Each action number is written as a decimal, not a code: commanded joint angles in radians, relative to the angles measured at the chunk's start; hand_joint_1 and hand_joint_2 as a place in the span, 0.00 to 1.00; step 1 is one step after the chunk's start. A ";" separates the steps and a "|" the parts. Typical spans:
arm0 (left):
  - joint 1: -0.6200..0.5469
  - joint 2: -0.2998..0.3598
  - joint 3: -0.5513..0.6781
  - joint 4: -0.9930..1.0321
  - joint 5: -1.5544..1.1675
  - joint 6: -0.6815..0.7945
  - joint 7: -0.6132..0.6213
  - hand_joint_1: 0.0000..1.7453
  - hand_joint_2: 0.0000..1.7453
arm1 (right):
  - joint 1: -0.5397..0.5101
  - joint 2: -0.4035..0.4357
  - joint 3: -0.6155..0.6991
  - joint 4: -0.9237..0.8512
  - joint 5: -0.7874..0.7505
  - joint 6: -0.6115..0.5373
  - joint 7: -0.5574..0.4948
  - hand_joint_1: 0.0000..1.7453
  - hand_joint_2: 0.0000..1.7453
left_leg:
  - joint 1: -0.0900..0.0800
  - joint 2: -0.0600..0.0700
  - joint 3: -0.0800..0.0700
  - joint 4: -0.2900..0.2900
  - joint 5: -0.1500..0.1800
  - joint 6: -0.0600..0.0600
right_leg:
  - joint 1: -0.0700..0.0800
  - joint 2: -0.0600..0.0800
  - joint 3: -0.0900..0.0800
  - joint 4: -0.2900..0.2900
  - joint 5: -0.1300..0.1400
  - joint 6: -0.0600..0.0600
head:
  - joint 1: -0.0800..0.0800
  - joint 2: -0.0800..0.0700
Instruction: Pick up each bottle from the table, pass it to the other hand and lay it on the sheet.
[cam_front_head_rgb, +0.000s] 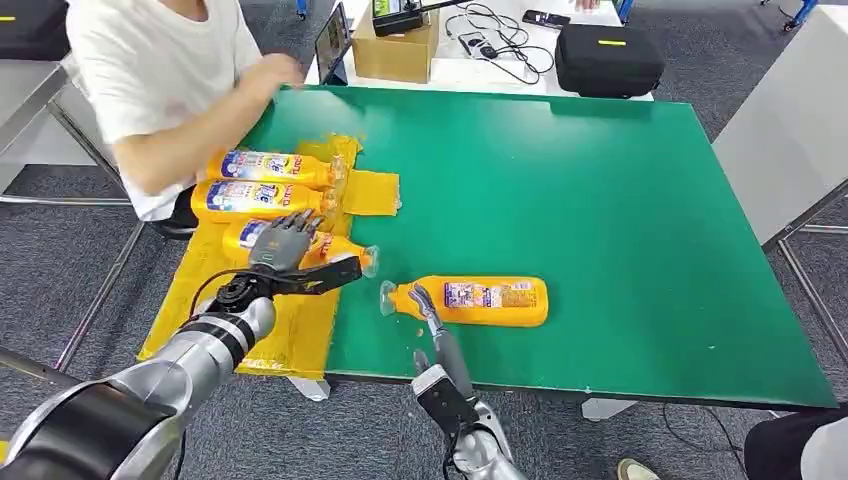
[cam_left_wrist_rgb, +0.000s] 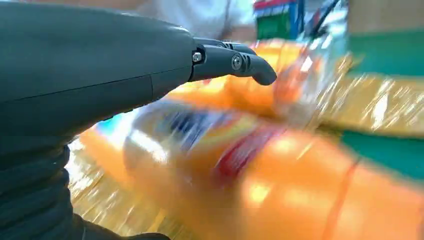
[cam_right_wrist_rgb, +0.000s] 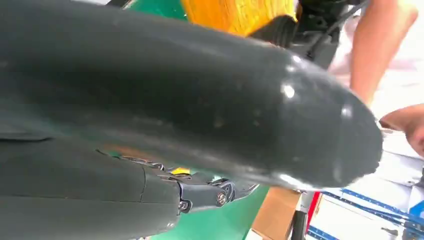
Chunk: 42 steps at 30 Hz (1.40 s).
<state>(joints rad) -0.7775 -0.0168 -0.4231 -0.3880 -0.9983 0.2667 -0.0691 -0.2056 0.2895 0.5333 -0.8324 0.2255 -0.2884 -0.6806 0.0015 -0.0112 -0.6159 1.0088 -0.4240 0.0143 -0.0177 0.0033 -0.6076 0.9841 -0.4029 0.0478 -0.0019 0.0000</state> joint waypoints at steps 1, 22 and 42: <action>-0.029 -0.050 -0.017 -0.079 0.059 -0.003 -0.083 0.00 1.00 | -0.022 -0.013 -0.027 0.055 0.011 -0.006 0.006 0.00 0.00 | 0.001 -0.002 0.001 0.000 -0.001 0.000 | 0.001 -0.002 0.002 -0.001 -0.001 -0.001 | 0.000 0.000; 0.428 -0.045 0.122 -0.916 0.992 -0.169 -0.282 0.00 1.00 | 0.082 -0.126 0.059 -0.187 0.194 -0.330 0.000 0.00 0.00 | -0.001 0.004 0.003 -0.001 -0.003 0.000 | 0.000 0.002 0.003 -0.002 -0.001 -0.001 | 0.000 0.000; 0.566 -0.057 0.182 -1.045 0.984 -0.114 -0.276 0.00 1.00 | 0.119 -0.285 -0.208 -0.272 1.018 -0.410 0.368 0.00 1.00 | -0.001 0.000 0.003 -0.002 -0.002 0.000 | 0.000 0.000 0.004 -0.004 -0.001 0.000 | 0.000 0.000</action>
<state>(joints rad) -0.3043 -0.0816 -0.2945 -1.3444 0.0179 0.1171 -0.3552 -0.0771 0.1789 0.5091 -1.0647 0.8220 -0.6825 -0.5320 0.0013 -0.0109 -0.6173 1.0088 -0.4248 0.0146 -0.0179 0.0037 -0.6082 0.9828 -0.4033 0.0479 -0.0019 0.0000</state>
